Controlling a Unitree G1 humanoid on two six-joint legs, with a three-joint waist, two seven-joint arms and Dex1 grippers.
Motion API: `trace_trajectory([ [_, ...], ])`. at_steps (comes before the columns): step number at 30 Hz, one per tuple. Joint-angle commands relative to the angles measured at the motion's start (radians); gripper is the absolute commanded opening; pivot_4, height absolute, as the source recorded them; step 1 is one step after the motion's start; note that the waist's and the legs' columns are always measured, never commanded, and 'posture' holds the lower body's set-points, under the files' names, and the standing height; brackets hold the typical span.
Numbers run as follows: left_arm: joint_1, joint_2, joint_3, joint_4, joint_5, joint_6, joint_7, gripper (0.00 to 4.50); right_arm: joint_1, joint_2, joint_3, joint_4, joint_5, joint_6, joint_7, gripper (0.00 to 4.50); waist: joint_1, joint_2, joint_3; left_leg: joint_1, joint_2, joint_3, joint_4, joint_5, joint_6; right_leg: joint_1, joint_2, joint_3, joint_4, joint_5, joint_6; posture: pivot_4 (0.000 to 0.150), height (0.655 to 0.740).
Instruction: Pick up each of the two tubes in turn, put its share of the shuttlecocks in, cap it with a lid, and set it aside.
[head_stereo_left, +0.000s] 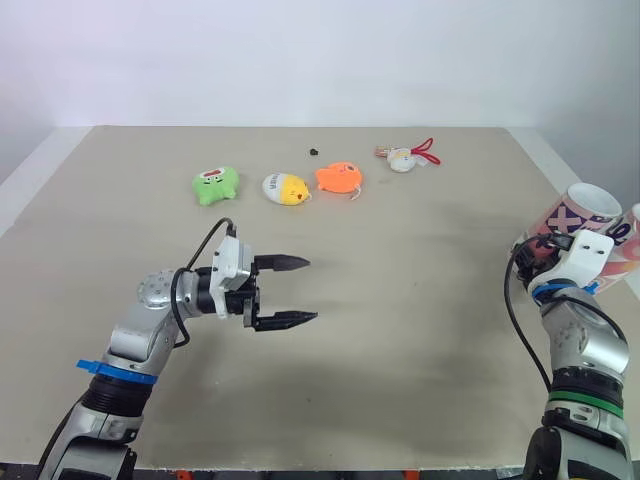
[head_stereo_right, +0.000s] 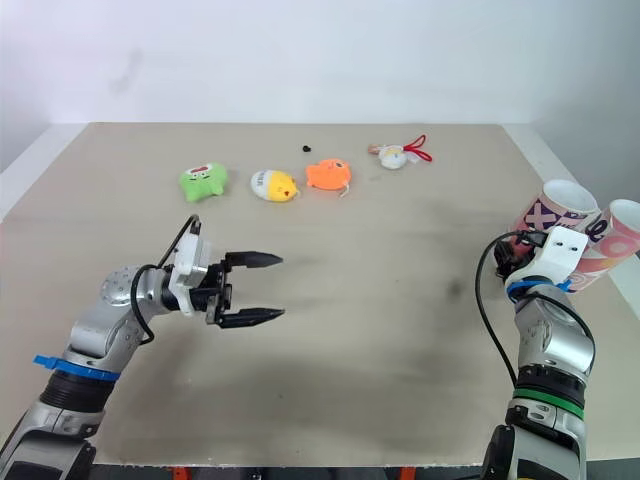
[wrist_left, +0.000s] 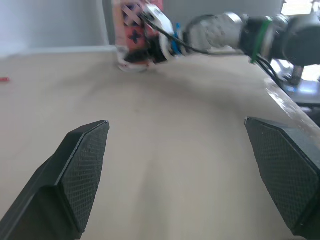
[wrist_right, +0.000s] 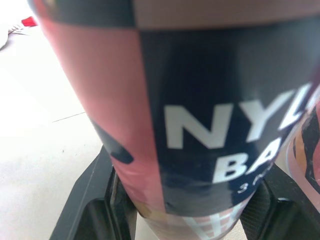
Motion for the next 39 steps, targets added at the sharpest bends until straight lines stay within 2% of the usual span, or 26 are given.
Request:
trace_trajectory([
  [1, -0.048, -0.011, 0.048, -0.032, -0.046, 0.038, 0.045, 4.50, 0.008, -0.008, 0.003, 0.042, -0.007, 0.004, -0.005, 2.36, 0.000, 0.000, 0.000, 0.000, 0.000, 0.000, 0.000, 0.000, 0.000, 0.000, 0.000, 0.000, 0.000, 0.000, 0.000, 0.150, 0.7400],
  [11, -0.123, -0.036, 0.069, -0.100, -0.126, 0.146, 0.102, 4.50, 0.014, 0.005, 0.022, 0.061, -0.005, 0.017, 0.013, 2.36, -0.001, -0.001, -0.001, 0.000, 0.000, 0.001, 0.000, 0.000, 0.000, 0.000, 0.000, 0.001, 0.000, 0.000, 0.001, 0.150, 0.7400],
  [16, -0.141, -0.029, 0.065, -0.104, -0.120, 0.161, 0.098, 4.50, 0.022, 0.005, 0.045, 0.058, 0.006, 0.052, 0.053, 4.47, -0.002, -0.002, -0.002, 0.001, 0.001, 0.001, 0.000, 0.000, 0.000, 0.000, 0.002, 0.001, 0.000, 0.000, 0.001, 0.150, 0.7400],
  [29, -0.131, -0.032, 0.063, -0.126, -0.123, 0.181, 0.100, 4.50, 0.034, -0.013, 0.059, 0.021, 0.010, 0.097, 0.100, 4.47, -0.011, -0.003, -0.002, 0.001, 0.002, 0.002, 0.000, 0.000, 0.000, 0.000, 0.003, 0.002, -0.001, 0.000, 0.001, 0.150, 0.7400],
  [39, -0.147, -0.012, 0.082, -0.135, -0.145, 0.206, 0.093, 4.50, 0.154, -0.052, 0.055, -0.176, 0.036, 0.238, 0.140, 4.47, -0.010, -0.003, -0.002, 0.001, 0.002, 0.002, 0.000, 0.000, 0.000, 0.000, 0.003, 0.002, -0.001, 0.000, 0.002, 0.150, 0.7400],
])
